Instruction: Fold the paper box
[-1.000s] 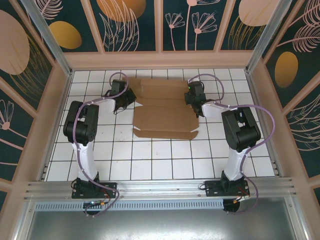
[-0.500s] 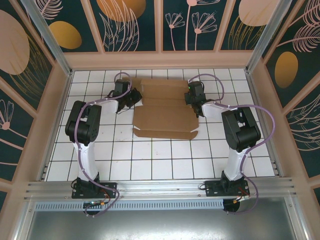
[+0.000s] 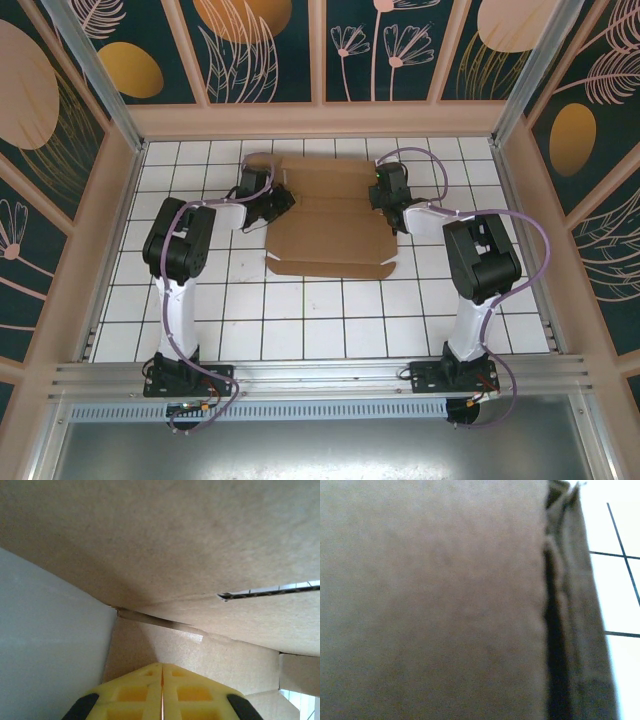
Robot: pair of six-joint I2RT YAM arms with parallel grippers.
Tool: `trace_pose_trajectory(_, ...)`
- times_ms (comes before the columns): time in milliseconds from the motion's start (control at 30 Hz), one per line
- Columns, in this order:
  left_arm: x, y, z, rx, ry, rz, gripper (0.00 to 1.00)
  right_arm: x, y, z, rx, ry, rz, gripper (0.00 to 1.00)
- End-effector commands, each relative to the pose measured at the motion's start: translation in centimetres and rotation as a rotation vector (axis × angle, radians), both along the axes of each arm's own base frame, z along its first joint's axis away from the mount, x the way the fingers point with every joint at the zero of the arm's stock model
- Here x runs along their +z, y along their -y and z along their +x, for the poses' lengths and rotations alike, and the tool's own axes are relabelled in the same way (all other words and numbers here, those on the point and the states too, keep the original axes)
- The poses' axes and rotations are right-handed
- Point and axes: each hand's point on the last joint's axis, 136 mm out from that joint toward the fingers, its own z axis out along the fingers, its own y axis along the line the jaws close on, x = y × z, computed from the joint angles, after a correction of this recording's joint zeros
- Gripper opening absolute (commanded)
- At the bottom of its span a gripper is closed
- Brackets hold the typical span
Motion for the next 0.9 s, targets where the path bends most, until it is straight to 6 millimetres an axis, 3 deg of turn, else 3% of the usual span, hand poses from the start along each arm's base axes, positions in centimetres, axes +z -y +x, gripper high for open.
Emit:
trace_pose_trajectory(0,3.3,-0.9,-0.3,-0.031,0.032,0.006,0.1,-2.3,0.4,-1.0,0.025,-0.089,-0.061,0.0)
trace_pose_trajectory(100,8.4,-4.8,-1.0,-0.013,0.133,0.077,0.13,-2.2,0.0,-1.0,0.053,-0.085,-0.06,0.0)
trace_pose_trajectory(267,14.0,-12.0,-1.9,0.104,0.226,0.118,0.13,-2.1,-0.1,-0.8,0.061,-0.082,-0.061,0.0)
trace_pose_trajectory(467,15.6,-18.9,-1.7,0.351,0.29,0.328,0.15,-2.1,-0.6,-1.0,0.081,-0.091,-0.037,0.0)
trace_pose_trajectory(533,14.9,-19.5,-0.6,0.361,0.284,0.352,0.15,-1.9,-1.0,-1.1,0.096,-0.092,-0.025,0.0)
trace_pose_trajectory(667,11.3,-16.9,2.8,0.192,0.253,0.326,0.15,-1.4,-1.5,-1.3,0.123,-0.084,-0.005,0.0)
trace_pose_trajectory(733,9.9,-17.0,3.8,0.16,0.245,0.366,0.14,-1.2,-1.6,-1.5,0.134,-0.083,0.0,0.0)
trace_pose_trajectory(867,9.8,-14.4,3.8,0.017,0.32,0.294,0.2,-1.5,-1.9,-1.6,0.145,-0.113,0.01,0.0)
